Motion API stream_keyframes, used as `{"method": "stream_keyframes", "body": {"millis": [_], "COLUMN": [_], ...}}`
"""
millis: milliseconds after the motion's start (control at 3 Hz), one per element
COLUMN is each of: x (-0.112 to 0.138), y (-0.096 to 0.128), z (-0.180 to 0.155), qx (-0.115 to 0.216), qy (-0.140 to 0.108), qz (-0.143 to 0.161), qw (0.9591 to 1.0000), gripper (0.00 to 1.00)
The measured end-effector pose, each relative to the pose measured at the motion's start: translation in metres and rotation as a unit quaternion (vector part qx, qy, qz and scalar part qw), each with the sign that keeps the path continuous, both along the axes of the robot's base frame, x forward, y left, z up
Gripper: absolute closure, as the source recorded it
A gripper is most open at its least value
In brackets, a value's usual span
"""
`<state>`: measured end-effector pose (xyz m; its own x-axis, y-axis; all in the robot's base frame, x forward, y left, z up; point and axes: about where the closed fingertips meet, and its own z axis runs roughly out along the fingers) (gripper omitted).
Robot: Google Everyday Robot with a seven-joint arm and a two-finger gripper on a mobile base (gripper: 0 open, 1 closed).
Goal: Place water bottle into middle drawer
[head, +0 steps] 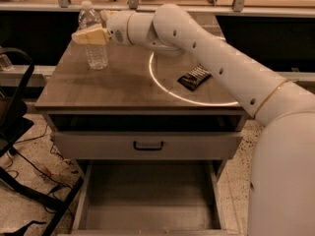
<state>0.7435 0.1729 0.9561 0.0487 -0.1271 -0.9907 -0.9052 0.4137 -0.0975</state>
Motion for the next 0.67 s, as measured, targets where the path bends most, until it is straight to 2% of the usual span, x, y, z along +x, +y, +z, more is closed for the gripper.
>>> {"method": "stream_keyframes", "body": {"millis": [667], "x": [0.0057], "y": [0.0051], "z": [-0.0034], "qx": [0.012], "qy": [-0.001], "qz": [0.006], "qw": [0.9999], "gripper": [0.68]}}
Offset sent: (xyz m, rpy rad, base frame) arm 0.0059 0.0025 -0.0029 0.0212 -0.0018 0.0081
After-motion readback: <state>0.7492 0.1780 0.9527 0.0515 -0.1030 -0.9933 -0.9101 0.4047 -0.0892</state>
